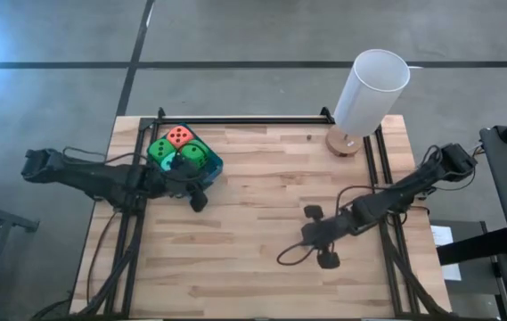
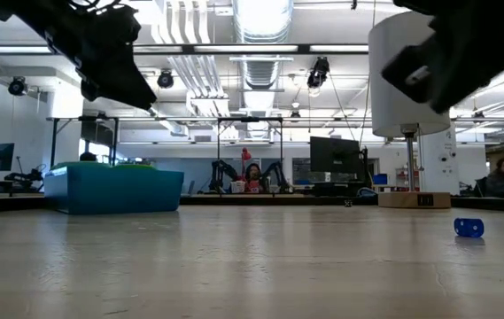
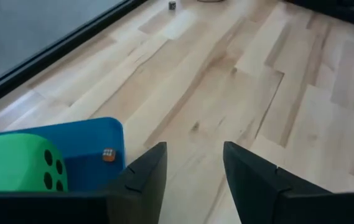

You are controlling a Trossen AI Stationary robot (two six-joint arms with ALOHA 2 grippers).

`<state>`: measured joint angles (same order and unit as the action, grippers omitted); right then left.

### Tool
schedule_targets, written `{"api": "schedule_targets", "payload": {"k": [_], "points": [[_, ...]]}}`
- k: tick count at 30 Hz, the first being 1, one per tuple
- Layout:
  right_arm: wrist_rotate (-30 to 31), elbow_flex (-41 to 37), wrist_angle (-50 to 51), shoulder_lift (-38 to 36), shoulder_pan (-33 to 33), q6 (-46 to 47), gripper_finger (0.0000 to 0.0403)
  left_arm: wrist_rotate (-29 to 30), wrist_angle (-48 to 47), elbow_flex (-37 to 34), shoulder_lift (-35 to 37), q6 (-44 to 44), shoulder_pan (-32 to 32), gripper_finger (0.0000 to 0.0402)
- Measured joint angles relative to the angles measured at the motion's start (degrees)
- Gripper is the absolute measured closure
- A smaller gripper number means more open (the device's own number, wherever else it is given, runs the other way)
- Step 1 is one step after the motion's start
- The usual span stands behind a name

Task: Pick & Place Dice
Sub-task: Put the small blue dice into the blue bin

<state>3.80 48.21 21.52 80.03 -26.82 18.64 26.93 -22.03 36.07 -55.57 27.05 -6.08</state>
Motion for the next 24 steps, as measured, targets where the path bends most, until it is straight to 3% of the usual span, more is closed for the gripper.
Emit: {"api": "schedule_targets", "payload": {"k": [8,24], "points": [[-3.8,0.0,4.7,1.8,-3.0,8.2,0.0394,-1.1,0.0,0.0,0.0,-0.3,-0.2,0.0241],[-4.2,-2.2,5.2,10.4,-2.1,14.7,0.0394,-2.0,0.8,0.0,0.0,-0.2,-0.3,0.0247]]}}
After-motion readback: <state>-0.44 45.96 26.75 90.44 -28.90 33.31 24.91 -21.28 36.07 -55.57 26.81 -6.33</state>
